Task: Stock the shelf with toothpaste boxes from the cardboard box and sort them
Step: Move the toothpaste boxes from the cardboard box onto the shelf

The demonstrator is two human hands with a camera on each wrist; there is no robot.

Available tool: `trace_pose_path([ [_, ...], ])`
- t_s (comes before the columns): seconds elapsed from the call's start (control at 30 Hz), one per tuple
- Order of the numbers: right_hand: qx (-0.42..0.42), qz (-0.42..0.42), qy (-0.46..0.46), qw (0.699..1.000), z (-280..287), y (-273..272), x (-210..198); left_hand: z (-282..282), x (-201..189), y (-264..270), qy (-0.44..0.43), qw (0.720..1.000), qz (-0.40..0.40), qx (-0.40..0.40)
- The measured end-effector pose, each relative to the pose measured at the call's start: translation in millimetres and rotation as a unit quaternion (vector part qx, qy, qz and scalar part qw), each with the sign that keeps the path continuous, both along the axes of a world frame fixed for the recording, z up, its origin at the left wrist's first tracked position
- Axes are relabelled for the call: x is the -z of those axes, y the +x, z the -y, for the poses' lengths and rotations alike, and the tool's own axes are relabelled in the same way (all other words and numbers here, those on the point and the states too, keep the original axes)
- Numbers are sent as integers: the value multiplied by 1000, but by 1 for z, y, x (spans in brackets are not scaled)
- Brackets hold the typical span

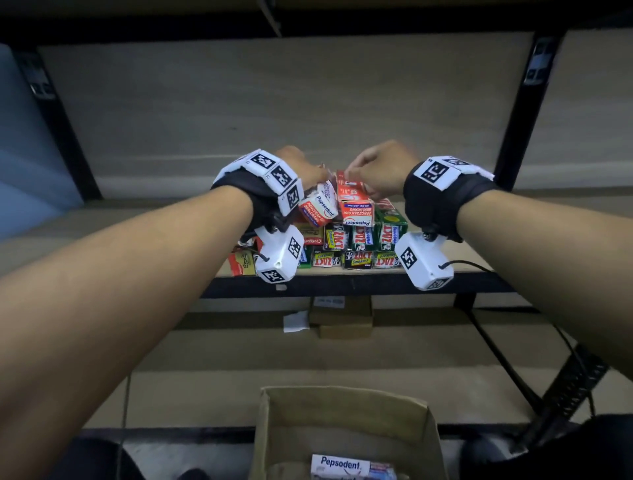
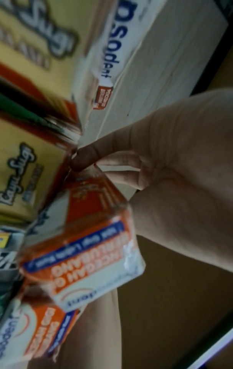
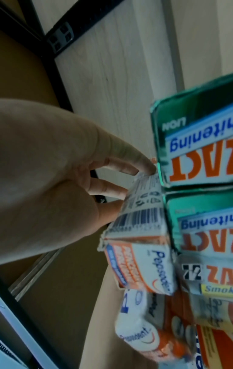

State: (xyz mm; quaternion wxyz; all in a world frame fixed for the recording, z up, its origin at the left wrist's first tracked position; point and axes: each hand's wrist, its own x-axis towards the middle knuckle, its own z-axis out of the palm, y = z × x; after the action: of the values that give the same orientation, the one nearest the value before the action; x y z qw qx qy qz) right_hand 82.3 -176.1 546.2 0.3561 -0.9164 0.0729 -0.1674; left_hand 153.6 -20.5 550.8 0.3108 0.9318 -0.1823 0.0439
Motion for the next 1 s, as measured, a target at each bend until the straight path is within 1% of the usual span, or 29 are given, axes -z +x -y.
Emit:
trace_pose_path([
  [0.17,-1,-2,5,1000,0,-7,1,-13,3,-8,-9,1000,-22,-1],
  [0.4,-13,1,-3,1000,-4,-26,0,-22,2,-31,-20,1000,-4,17],
  [0.6,-7,3,-26,1000,-12,-51,-5,-32,0,-56,-27,999,12,29],
  [0.77,14,-23,-67,997,-14,-78,-13,-42,-3,-78,-9,999,20,39],
  [0.83,23,-60,-94,993,-12,-89,-14,-47,-2,-87,0,999,32,41],
  [0.9,26,-137,-122,983,-10,-101,-13,-52,1,-95,10,998,41,48],
  [1.0,22,-251,-136,958,-8,-114,-4,-57,11,-109,7,997,19,70],
])
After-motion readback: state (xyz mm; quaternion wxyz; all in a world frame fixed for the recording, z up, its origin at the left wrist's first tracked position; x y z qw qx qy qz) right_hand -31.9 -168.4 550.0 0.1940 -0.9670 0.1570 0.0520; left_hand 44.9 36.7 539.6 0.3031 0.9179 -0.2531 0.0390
